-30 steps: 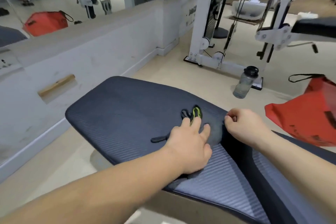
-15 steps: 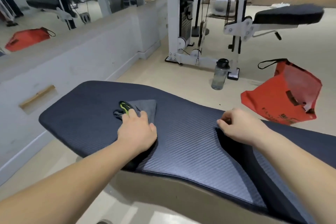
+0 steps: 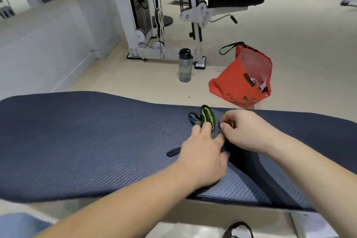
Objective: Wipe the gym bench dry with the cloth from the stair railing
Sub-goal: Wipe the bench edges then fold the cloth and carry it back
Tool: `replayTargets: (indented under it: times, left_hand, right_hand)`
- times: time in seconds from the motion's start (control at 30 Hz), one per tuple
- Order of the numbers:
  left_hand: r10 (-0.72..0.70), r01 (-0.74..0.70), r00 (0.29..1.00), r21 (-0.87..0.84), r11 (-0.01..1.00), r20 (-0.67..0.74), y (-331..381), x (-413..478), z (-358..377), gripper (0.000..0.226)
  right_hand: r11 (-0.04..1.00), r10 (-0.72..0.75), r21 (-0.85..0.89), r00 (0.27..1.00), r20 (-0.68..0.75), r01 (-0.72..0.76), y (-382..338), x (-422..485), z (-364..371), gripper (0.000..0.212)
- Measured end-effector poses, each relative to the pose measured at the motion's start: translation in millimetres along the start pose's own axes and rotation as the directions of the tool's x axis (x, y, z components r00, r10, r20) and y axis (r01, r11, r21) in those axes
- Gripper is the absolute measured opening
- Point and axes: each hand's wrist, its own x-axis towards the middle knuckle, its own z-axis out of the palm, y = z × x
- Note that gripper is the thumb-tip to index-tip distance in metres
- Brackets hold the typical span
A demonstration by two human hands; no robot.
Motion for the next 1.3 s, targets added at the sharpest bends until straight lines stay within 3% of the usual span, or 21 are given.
replayTargets:
  times: [0.1,0.17,0.27,0.33,0.43,0.5,0.6,0.67,0.73,0.8,0.87,0.93,1.0,1.07,1.17,1.3]
  left_hand:
    - [0.036,-0.031,0.999,-0.354,0.935,0.009,-24.6,-12.8,-12.0,0.048]
    - [-0.040,-0.026,0.993,-0.535,0.844,-0.111,-58.2,-22.7,-19.9,0.038]
    - [-0.185,0.023,0.928,-0.446,0.895,-0.324,-101.6,-41.4,-17.6,0.029]
    - [-0.223,0.056,0.896,-0.401,0.914,-0.385,-113.6,-50.1,-10.2,0.026]
    - [-0.198,0.052,0.893,-0.344,0.937,-0.404,-108.6,-48.2,-5.0,0.030]
    - [-0.129,0.011,0.905,-0.280,0.960,-0.406,-103.0,-47.4,-6.2,0.035]
    - [-0.108,0.013,0.914,-0.238,0.971,-0.391,-108.0,-50.0,-8.5,0.040]
    - [-0.164,0.056,0.910,-0.278,0.959,-0.381,-109.5,-51.9,-9.3,0.038]
    - [-0.166,0.051,0.910,-0.294,0.954,-0.381,-103.3,-51.9,-9.0,0.036]
    - [-0.117,0.006,0.918,-0.281,0.960,-0.378,-91.2,-49.1,-6.1,0.035]
    - [-0.067,-0.041,0.930,-0.285,0.958,-0.361,-75.4,-46.6,0.1,0.035]
    - [-0.027,-0.083,0.937,-0.298,0.951,-0.349,-58.5,-44.6,6.2,0.035]
    - [0.031,-0.140,0.936,-0.291,0.947,-0.350,-41.6,-43.0,11.3,0.035]
    - [0.101,-0.204,0.931,-0.268,0.942,-0.352,-25.0,-41.2,15.7,0.037]
    - [0.204,-0.279,0.922,-0.202,0.939,-0.328,0.5,-31.8,19.5,0.042]
    - [0.246,-0.307,0.921,-0.173,0.936,-0.303,36.6,-7.3,22.4,0.040]
  right_hand:
    - [0.999,0.046,-0.009,0.998,0.047,-0.046,-3.0,-14.5,1.5,0.022]
    - [0.997,0.043,-0.061,0.997,0.059,-0.039,-15.6,-26.4,10.6,0.038]
    - [0.955,-0.025,-0.293,0.998,0.065,0.044,-47.4,-41.3,41.0,0.071]
    - [0.887,-0.142,-0.433,0.987,0.072,0.159,-62.9,-38.7,64.4,0.085]
    - [0.850,-0.330,-0.389,0.935,0.131,0.355,-60.3,-13.4,76.0,0.083]
    - [0.867,-0.390,-0.308,0.918,0.068,0.391,-43.4,8.6,73.3,0.071]
    - [0.914,-0.250,-0.337,0.968,-0.035,0.224,-9.1,28.5,58.4,0.054]
    - [0.928,-0.058,-0.373,0.990,-0.126,0.007,20.7,28.7,45.4,0.049]
    - [0.903,0.186,-0.361,0.969,-0.165,-0.234,46.2,17.6,30.9,0.049]
    - [0.876,0.319,-0.335,0.938,-0.136,-0.347,53.9,-3.0,23.0,0.050]
    - [0.901,0.239,-0.352,0.967,-0.083,-0.253,45.4,-33.2,27.6,0.050]
    - [0.916,-0.008,-0.401,0.999,-0.035,-0.006,32.6,-70.9,40.6,0.049]
    - [0.898,-0.224,-0.378,0.974,0.043,0.223,36.1,-98.6,41.7,0.047]
    - [0.898,-0.303,-0.298,0.946,0.118,0.324,63.9,-106.9,28.0,0.042]
    - [0.937,-0.215,-0.272,0.976,0.046,0.219,120.6,-101.1,9.0,0.041]
    - [0.945,0.110,-0.299,0.989,-0.099,-0.135,182.7,-71.4,-18.0,0.049]
